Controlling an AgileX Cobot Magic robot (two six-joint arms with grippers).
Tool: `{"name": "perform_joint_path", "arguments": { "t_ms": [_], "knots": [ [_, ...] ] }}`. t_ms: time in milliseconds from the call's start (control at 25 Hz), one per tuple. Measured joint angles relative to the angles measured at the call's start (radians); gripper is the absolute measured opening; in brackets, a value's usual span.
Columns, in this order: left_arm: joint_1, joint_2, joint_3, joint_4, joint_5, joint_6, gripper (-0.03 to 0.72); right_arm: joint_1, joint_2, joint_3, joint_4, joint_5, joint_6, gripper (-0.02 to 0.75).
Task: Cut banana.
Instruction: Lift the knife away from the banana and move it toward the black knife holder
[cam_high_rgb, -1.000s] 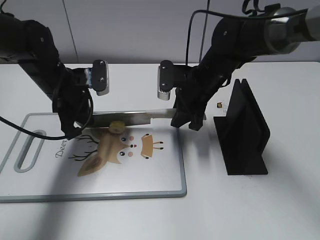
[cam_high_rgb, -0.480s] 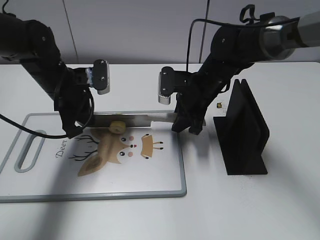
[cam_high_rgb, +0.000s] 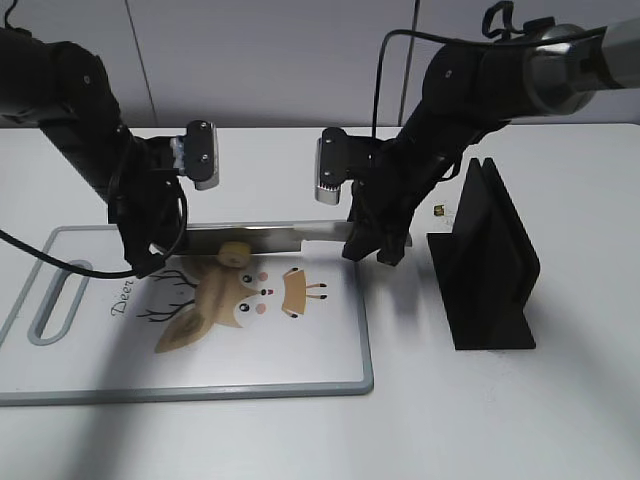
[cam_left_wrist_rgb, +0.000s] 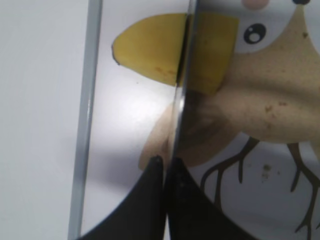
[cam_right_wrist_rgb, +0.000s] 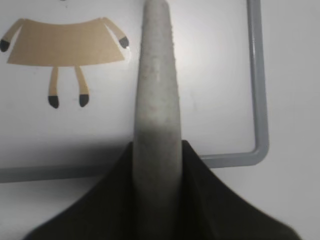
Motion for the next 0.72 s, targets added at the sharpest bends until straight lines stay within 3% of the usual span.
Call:
{"name": "perform_joint_path", "arguments": {
  "t_ms": [600,720],
  "knots": [
    [-0.001,-0.124,0.021,0.009,0.154,-0.028,-0.007,0.004,-0.098,0.007,0.022,0.107,-0.002,0.160],
    [-0.001,-0.124,0.021,0.005,0.159,-0.036,0.041,0.004,-0.098,0.007,0.025,0.114,-0.001,0.160]
  ]
}}
